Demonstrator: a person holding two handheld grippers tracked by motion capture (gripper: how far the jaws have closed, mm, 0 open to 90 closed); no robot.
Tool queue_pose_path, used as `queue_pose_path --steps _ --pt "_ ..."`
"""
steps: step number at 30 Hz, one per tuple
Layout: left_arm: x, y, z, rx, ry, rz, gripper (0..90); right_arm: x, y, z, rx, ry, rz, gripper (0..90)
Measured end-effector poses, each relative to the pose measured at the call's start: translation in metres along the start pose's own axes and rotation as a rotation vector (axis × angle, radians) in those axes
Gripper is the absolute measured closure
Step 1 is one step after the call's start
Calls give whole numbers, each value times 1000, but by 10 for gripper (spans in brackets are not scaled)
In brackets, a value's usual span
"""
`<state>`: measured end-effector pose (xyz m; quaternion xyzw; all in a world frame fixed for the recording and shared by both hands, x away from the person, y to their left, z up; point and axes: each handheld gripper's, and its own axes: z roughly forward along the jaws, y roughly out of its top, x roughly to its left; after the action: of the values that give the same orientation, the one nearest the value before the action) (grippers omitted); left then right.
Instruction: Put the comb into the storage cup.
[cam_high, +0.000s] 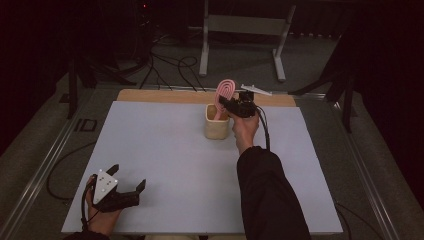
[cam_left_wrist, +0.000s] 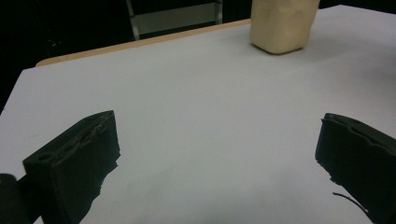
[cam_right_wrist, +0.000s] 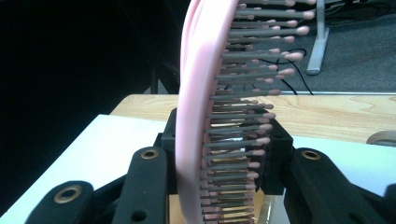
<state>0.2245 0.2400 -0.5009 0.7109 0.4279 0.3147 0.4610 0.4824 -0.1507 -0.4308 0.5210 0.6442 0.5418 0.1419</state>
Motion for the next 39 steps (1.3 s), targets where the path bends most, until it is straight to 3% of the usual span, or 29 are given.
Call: queue_pose_path --steps 5,13,19,25,35,38,39 --pt "0 0 0 1 -1 3 4 -3 0 0 6 -6 -1 624" --pt "0 0 0 -1 0 1 4 -8 -3 2 30 -28 -2 500" --pt "0 0 0 0 0 1 4 -10 -3 1 40 -17 -9 428" --pt "0 0 0 1 1 2 4 -13 -1 -2 56 -19 0 295" --pt "1 -2 -1 7 5 3 4 -11 4 -8 82 -60 -67 140" --pt "1 -2 -1 6 6 2 4 -11 4 -9 90 -68 -78 137" --pt "0 -2 -1 5 5 4 4 -11 5 -10 111 -82 -107 109"
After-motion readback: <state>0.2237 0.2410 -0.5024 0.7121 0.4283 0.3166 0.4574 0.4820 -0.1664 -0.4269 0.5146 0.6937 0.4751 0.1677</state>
